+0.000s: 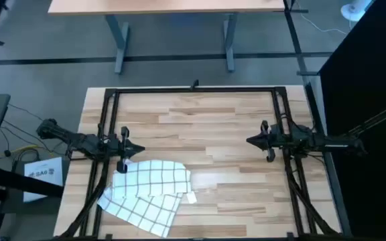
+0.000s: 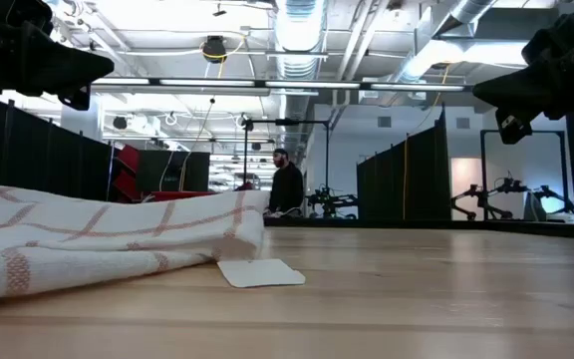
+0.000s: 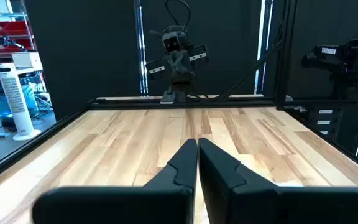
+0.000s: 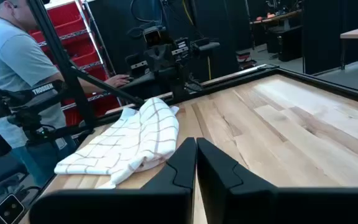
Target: Roll towel
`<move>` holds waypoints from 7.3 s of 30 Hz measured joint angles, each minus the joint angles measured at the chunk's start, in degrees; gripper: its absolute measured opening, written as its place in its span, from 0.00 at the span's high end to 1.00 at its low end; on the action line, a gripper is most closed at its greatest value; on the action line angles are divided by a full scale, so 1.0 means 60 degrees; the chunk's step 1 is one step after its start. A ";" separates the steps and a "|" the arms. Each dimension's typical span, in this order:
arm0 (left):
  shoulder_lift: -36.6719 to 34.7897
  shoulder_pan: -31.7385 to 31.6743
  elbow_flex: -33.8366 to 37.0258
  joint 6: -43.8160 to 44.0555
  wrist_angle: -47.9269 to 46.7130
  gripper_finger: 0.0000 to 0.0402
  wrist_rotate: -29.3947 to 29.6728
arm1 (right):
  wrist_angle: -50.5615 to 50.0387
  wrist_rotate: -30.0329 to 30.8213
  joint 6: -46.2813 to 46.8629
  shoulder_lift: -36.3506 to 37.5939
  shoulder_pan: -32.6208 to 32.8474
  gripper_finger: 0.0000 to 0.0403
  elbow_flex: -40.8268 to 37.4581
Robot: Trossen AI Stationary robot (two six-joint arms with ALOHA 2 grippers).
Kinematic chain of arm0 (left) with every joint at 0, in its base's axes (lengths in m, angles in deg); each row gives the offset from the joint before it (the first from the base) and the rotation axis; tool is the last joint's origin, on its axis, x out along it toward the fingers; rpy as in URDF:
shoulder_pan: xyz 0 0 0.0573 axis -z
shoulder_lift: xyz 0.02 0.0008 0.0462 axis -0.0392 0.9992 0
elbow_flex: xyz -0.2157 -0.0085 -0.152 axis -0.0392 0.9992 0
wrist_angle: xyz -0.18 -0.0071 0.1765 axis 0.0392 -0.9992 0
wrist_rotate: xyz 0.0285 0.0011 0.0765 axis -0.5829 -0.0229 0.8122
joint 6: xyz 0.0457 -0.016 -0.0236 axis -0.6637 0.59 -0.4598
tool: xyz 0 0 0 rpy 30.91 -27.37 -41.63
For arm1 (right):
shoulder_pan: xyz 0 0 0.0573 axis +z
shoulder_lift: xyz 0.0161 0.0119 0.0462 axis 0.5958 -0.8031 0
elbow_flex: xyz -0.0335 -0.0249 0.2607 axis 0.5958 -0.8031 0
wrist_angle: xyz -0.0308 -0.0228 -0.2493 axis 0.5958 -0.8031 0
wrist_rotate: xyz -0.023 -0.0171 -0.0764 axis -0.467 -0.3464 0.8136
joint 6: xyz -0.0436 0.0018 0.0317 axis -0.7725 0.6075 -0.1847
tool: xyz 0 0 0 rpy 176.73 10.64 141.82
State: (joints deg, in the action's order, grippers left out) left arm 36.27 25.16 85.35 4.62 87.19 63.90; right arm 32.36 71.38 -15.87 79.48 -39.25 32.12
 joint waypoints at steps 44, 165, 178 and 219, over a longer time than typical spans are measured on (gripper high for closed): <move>-0.0004 0.0003 0.0055 0.0037 0.0414 1.00 0.0008 | 0.0000 0.0000 0.0000 0.0000 0.0002 1.00 0.0000; 1.3748 0.1955 -0.8752 0.9347 -0.8255 1.00 -0.2300 | -0.0056 0.0004 0.1923 -0.0022 -0.0827 1.00 0.0004; 1.3744 0.1982 -0.7951 0.8898 -0.7805 0.88 -0.2437 | -0.0058 0.0004 0.1924 -0.0160 -0.0827 1.00 0.0004; 1.4681 0.1911 -0.7608 0.8307 -0.6984 0.98 -0.3247 | -0.0057 0.0004 0.1902 -0.0703 -0.0827 1.00 0.0004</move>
State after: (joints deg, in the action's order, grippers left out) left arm 124.36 36.63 39.70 54.47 45.29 44.42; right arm 32.02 71.40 -4.46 75.26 -44.21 32.14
